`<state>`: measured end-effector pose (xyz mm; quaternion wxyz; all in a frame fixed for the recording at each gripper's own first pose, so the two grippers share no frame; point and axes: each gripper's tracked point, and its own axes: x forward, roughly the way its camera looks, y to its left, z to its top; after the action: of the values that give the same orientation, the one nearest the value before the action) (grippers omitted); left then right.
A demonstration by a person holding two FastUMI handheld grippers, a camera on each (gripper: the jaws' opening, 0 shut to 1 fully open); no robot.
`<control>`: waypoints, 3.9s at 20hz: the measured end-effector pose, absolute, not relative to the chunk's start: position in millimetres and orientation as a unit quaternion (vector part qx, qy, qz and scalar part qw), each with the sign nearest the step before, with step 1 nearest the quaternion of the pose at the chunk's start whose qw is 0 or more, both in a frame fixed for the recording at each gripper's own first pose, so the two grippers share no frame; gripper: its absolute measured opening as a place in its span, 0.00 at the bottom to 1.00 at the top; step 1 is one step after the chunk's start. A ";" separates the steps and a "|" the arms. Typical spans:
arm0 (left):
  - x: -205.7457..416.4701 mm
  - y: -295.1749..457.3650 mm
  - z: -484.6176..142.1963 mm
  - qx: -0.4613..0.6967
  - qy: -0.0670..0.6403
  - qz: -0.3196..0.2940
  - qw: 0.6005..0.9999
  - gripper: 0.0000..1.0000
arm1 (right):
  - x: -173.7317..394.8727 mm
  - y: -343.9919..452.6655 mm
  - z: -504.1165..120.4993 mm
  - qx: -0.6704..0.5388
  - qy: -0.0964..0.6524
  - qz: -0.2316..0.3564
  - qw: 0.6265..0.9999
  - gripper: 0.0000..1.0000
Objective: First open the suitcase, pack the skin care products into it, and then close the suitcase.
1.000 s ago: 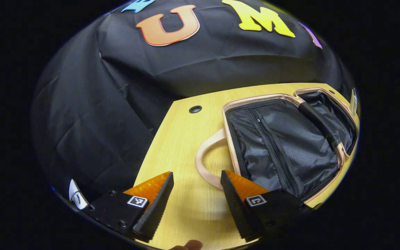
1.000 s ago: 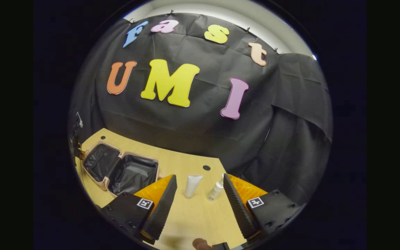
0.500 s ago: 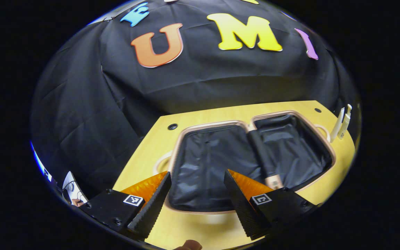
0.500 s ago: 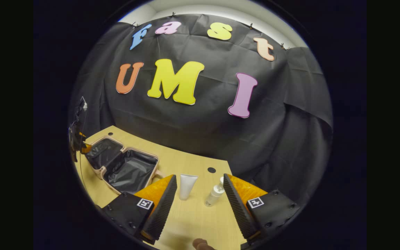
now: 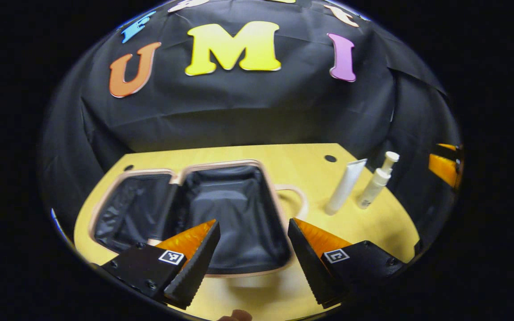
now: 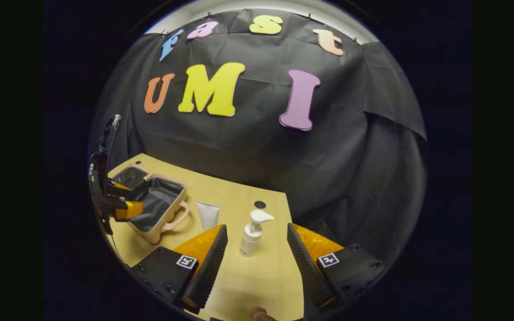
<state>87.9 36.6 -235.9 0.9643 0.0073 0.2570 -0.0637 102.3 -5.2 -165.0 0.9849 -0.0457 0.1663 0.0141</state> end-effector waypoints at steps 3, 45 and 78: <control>95.4 -22.0 -250.6 -0.004 0.270 -0.102 0.957 1.00 | 99.5 -33.1 -184.7 -0.053 0.182 0.002 0.982 0.80; 78.8 0.1 -245.5 0.022 0.319 -0.083 0.944 0.51 | 234.2 29.0 -315.7 0.027 0.250 0.053 0.966 0.75; 115.4 149.1 -349.1 -0.015 0.495 -0.028 0.868 0.46 | 68.8 178.7 -203.8 0.036 0.274 0.067 0.959 0.49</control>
<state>115.4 149.1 -349.1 0.8681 -0.0146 0.4954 -0.0280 68.8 178.7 -203.8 0.9586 0.0362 0.2742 0.0673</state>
